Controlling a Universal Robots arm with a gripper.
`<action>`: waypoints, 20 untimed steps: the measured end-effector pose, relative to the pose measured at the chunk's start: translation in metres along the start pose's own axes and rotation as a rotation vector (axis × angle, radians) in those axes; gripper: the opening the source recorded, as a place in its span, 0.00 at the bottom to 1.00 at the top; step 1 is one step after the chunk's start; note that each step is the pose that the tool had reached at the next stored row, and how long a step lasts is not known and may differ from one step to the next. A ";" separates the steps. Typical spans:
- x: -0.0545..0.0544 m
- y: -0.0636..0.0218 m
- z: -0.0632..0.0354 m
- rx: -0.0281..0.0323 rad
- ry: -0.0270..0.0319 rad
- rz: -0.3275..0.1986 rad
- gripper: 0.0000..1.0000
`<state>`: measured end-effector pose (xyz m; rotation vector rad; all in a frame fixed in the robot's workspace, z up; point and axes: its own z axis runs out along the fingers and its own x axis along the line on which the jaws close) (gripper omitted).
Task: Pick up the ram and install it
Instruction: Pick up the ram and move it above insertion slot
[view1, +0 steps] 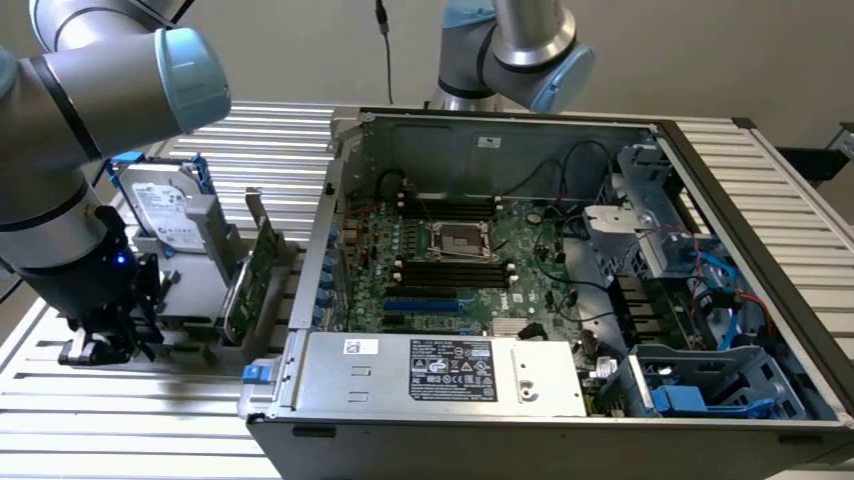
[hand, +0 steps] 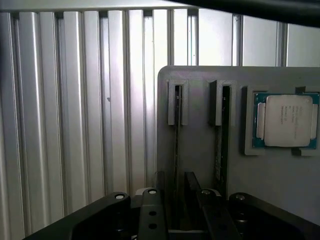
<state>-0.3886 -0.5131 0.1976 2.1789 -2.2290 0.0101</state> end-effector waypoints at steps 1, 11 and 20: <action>0.000 0.0000 0.0001 0.0000 -0.0001 0.000 0.31; 0.000 0.0024 0.0004 -0.0030 -0.0028 0.028 0.31; 0.000 0.0051 0.0005 -0.0034 -0.0060 0.028 0.31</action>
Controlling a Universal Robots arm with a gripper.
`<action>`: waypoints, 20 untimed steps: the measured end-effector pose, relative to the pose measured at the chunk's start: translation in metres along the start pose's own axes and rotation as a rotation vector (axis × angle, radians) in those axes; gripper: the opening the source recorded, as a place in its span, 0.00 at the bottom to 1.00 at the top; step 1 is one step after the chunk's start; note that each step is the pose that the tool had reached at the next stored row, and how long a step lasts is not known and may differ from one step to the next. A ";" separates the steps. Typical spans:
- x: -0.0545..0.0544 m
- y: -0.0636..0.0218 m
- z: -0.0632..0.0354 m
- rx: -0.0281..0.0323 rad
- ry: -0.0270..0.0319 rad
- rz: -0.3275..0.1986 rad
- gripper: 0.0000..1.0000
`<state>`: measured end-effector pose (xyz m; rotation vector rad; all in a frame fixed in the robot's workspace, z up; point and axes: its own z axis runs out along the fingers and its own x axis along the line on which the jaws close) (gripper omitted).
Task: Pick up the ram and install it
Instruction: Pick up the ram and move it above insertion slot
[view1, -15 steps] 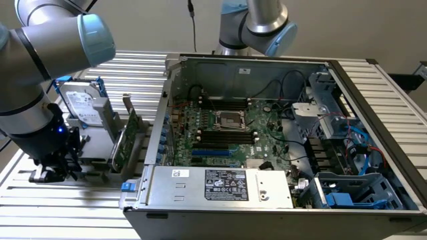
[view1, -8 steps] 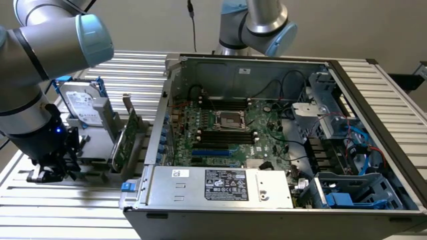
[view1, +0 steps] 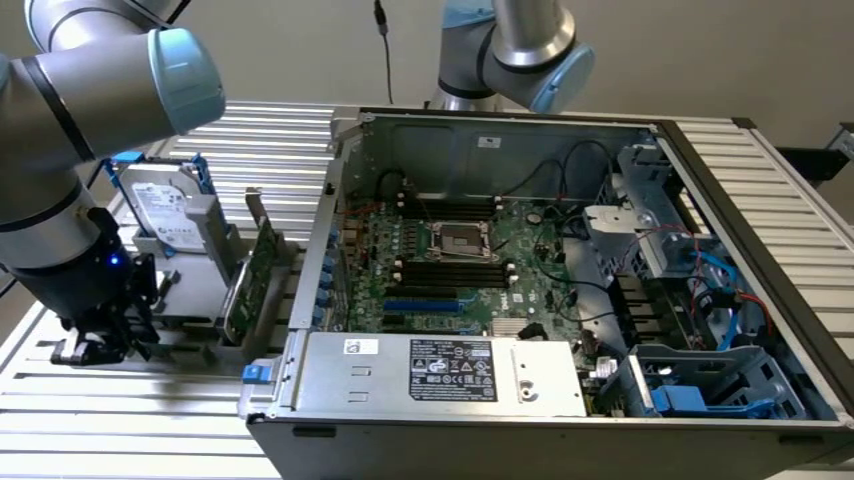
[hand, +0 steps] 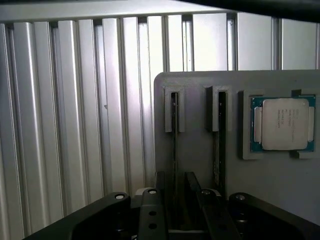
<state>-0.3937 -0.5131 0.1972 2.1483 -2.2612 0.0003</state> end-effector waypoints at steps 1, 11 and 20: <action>0.000 0.0001 0.0000 -0.0003 -0.0001 0.000 0.31; 0.000 0.0003 0.0000 -0.0011 0.0000 0.001 0.13; 0.000 0.0005 -0.0056 -0.0014 -0.0023 0.008 0.13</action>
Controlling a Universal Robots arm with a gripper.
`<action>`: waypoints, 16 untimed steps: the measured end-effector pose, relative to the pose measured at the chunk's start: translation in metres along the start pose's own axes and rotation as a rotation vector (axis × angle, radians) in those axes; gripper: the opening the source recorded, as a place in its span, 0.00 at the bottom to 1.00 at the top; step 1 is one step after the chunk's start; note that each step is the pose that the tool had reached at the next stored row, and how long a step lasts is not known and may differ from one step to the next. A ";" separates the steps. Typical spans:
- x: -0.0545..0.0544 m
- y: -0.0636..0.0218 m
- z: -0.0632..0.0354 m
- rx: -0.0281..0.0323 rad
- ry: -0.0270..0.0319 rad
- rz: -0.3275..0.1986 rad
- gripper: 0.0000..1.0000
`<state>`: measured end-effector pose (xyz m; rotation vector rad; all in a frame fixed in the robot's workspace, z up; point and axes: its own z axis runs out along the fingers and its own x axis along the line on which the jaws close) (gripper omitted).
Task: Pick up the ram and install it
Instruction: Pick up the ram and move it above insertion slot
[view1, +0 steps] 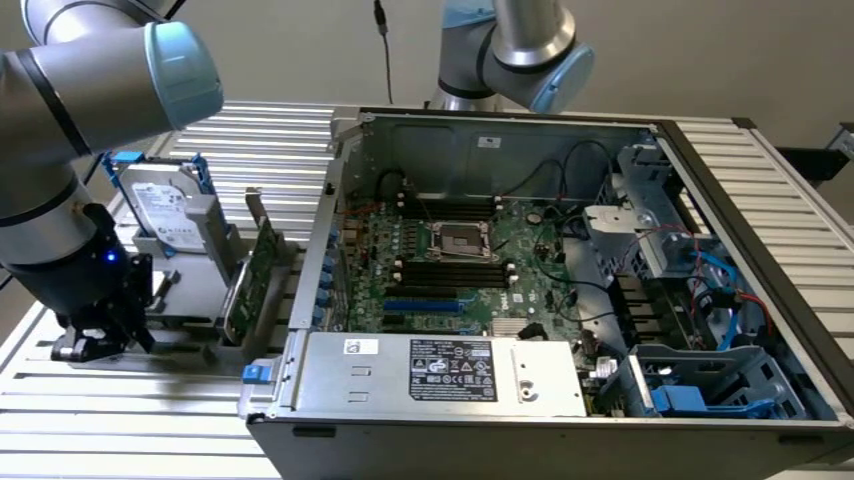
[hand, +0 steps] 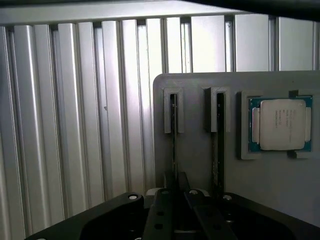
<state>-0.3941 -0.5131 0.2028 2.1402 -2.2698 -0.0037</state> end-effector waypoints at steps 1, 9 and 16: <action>0.000 0.0000 -0.0032 0.0001 -0.0004 0.001 0.13; 0.001 0.0006 -0.0372 -0.0001 -0.0008 0.003 0.13; -0.002 0.0002 -0.0578 -0.0005 -0.0009 0.003 0.13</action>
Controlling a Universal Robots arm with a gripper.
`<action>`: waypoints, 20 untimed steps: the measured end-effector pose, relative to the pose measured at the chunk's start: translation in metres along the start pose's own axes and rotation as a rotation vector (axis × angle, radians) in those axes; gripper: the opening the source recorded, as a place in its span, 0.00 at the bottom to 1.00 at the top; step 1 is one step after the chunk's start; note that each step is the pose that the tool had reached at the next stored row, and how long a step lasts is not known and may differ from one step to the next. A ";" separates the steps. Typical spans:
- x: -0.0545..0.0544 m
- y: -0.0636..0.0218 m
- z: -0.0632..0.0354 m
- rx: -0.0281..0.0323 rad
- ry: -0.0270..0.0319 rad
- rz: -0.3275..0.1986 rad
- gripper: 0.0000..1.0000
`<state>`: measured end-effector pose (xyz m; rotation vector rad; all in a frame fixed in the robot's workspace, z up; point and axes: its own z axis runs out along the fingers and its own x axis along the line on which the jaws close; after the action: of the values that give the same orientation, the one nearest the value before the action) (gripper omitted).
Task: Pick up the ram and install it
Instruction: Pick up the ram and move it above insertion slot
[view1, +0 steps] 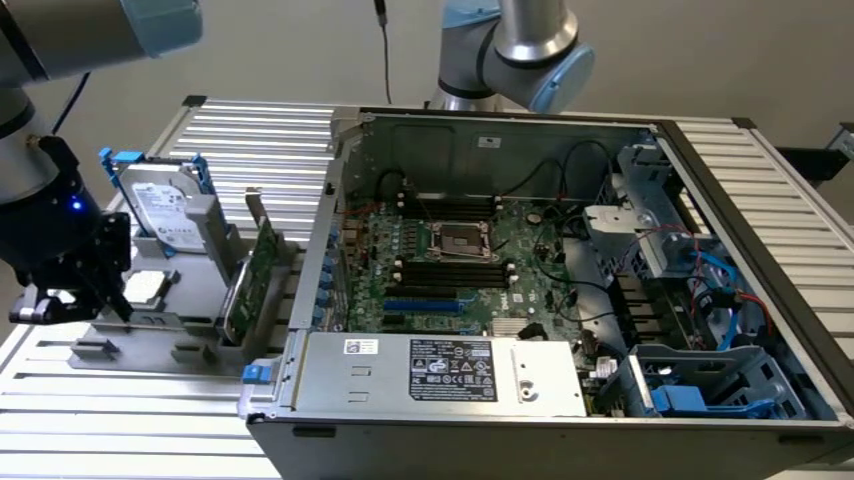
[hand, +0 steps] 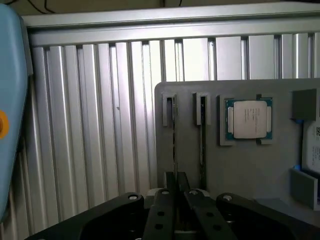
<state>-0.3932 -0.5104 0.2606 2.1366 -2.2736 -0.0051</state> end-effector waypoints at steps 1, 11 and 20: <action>-0.001 -0.0002 -0.0015 -0.0002 0.0002 0.000 0.13; -0.011 -0.0055 -0.0221 -0.0001 0.0001 0.000 0.13; -0.020 -0.0160 -0.0528 -0.0001 0.0002 0.000 0.13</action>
<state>-0.3750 -0.4911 0.3128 2.1365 -2.2734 -0.0051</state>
